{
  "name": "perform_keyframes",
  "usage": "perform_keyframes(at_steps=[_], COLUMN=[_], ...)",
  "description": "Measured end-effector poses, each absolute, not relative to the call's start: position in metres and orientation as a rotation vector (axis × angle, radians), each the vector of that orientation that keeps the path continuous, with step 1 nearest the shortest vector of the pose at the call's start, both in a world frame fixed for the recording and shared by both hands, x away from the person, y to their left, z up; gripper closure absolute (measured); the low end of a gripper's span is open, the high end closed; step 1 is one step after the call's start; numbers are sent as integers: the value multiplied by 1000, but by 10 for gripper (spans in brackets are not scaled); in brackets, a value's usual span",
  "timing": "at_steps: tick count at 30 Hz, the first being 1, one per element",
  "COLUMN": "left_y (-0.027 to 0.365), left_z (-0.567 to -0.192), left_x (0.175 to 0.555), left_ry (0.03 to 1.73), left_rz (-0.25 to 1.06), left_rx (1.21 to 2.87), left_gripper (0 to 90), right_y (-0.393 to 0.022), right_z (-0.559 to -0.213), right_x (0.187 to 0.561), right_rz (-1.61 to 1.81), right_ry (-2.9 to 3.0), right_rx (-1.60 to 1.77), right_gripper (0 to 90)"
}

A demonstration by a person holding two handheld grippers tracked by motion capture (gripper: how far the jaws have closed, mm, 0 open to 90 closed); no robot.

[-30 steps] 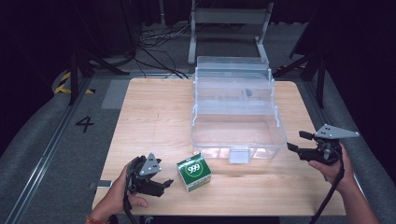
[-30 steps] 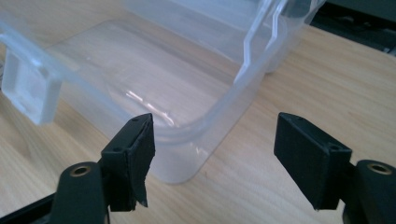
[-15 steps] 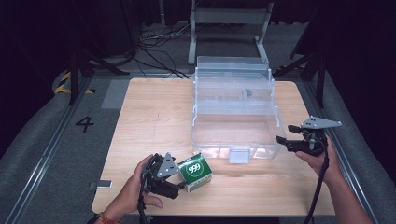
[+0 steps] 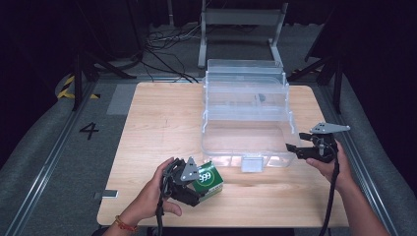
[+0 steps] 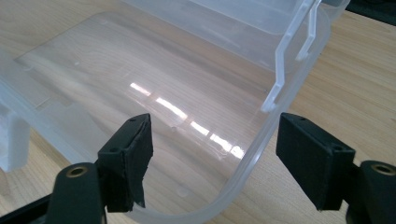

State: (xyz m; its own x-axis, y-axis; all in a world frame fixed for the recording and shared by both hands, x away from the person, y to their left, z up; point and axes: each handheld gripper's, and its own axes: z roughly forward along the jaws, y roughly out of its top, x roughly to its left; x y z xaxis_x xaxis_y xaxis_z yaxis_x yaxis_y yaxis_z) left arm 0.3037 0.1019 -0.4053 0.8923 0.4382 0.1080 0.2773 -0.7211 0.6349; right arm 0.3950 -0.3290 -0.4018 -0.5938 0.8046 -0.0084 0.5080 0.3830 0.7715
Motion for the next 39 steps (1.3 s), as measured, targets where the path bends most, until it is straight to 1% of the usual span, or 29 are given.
perform_keyframes(at_steps=[3,9,11,12,15,21,22,24,32,39], left_y=[97,93,93,92,92,91,91,91,95,102], left_z=[-407,-408,-408,-409,-415,-419,-419,-419,-416,-416], left_x=[306,311,313,315,321,323,323,323,324,322], left_ry=[507,513,510,519,535,511,507,510,500,501], left_rz=[324,308,286,272,202,199,198,194,193,193], left_rx=[2446,2448,2459,2471,2497,2515,2521,2520,2560,2567], left_gripper=[153,135,130,141,115,123,125,134,147,148], right_y=[-329,-327,-326,-326,-326,-322,-322,-321,-306,-281], right_z=[-403,-404,-406,-408,-412,-416,-416,-416,-415,-414], right_x=[397,402,405,406,410,412,411,410,412,416], right_rz=[1055,1045,1022,1013,1014,988,995,1012,1013,1005], right_ry=[2268,2268,2281,2286,2289,2295,2294,2299,2312,2321], right_rx=[1141,1153,1155,1157,1183,1170,1163,1156,1148,1142], right_gripper=[276,253,266,269,294,330,389,416,420,420])
